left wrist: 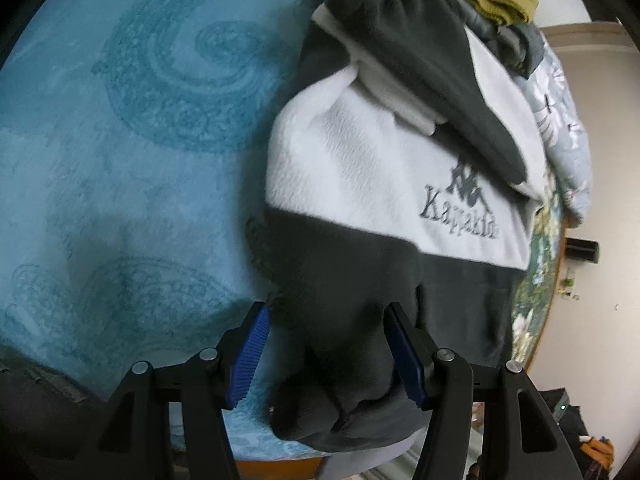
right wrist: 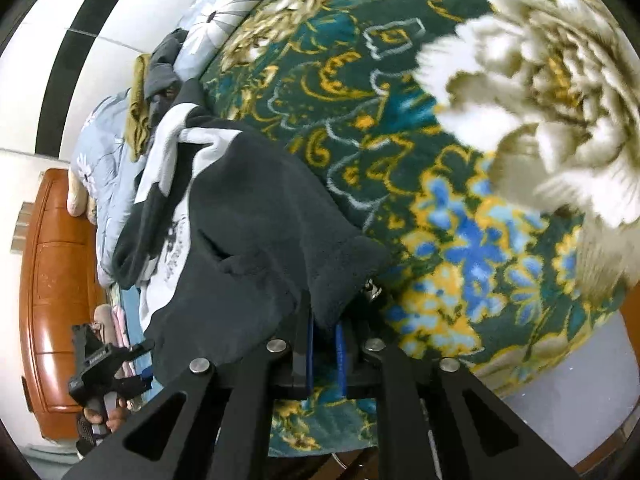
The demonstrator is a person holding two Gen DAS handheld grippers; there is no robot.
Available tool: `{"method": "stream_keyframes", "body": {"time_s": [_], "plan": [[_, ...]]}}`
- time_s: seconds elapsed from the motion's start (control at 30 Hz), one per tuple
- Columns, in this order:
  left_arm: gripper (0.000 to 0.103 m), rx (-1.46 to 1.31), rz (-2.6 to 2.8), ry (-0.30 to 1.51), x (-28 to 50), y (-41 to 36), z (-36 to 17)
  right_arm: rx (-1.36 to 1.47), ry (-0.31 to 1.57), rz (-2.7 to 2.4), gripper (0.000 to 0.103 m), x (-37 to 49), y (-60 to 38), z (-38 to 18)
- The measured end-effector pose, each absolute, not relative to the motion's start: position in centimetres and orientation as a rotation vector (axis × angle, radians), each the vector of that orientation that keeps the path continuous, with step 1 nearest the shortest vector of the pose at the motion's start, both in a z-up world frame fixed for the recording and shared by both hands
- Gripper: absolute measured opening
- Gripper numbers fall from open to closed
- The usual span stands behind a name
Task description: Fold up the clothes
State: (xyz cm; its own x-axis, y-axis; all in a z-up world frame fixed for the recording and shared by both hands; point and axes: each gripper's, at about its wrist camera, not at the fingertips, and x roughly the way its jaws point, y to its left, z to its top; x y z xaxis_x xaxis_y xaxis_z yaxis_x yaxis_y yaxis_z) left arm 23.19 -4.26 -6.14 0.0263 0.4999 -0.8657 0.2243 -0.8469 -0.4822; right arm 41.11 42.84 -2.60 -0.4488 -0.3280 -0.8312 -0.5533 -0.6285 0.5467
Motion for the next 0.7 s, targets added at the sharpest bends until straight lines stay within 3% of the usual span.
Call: {"method": "stream_keyframes", "body": {"time_s": [0.33,0.5,0.7], "plan": [[0.063,-2.08,1.835,-0.711,24.6,-5.0,-5.1,-1.376,1.086,2.461,0.011,38.7,44.3,5.1],[0.063,-2.242,1.752,-0.409,25.3,-2.8,-4.9,-1.353,1.101,2.48,0.011,36.1,44.2,5.5],[0.06,-2.209,1.728,-0.165,25.3,0.0,-5.0,-1.393,1.139,2.493,0.011,34.0,42.6,4.5]]}}
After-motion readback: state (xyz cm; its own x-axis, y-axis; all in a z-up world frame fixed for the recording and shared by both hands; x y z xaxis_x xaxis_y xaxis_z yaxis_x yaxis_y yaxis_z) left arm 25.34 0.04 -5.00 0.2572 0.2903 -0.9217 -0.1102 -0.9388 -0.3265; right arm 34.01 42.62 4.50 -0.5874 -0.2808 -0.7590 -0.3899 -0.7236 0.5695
